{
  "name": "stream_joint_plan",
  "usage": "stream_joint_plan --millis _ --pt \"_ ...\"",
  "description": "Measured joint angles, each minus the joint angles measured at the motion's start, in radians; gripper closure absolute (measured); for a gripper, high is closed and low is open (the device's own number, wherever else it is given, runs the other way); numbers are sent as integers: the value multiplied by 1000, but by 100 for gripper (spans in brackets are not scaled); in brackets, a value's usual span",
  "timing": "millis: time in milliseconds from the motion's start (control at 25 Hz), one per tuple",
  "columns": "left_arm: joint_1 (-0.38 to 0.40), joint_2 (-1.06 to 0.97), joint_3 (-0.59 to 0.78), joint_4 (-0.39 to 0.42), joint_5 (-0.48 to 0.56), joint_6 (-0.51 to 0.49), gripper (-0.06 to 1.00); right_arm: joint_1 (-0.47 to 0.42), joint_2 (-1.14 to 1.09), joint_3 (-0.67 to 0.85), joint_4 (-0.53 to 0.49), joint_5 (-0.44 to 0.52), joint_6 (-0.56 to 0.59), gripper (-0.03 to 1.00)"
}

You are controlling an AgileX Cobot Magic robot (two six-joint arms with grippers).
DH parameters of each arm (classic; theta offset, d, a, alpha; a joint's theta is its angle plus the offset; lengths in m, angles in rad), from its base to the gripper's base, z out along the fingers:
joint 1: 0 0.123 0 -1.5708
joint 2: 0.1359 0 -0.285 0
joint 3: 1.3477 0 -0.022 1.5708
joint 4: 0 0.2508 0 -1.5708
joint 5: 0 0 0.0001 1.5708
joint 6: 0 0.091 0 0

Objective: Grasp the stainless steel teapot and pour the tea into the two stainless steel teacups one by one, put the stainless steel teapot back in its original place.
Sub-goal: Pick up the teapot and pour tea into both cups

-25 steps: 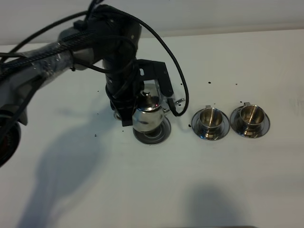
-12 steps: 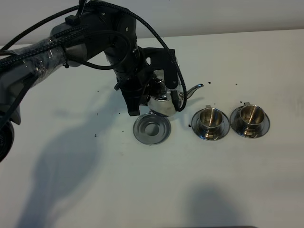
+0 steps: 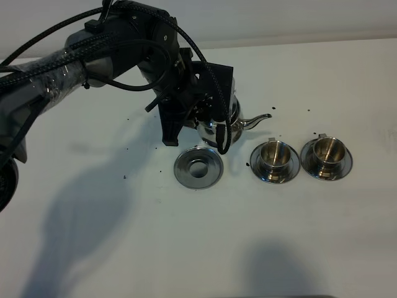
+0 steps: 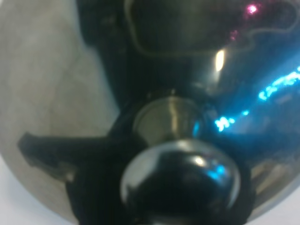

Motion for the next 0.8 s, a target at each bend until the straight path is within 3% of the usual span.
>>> stream_joint_plan --millis 440,800 --pt "0 0 -28 -9 -26 18 72 0 0 0 0 0 0 75" --pt "30 17 -41 -10 -81 132 72 0 0 0 0 0 2 76"
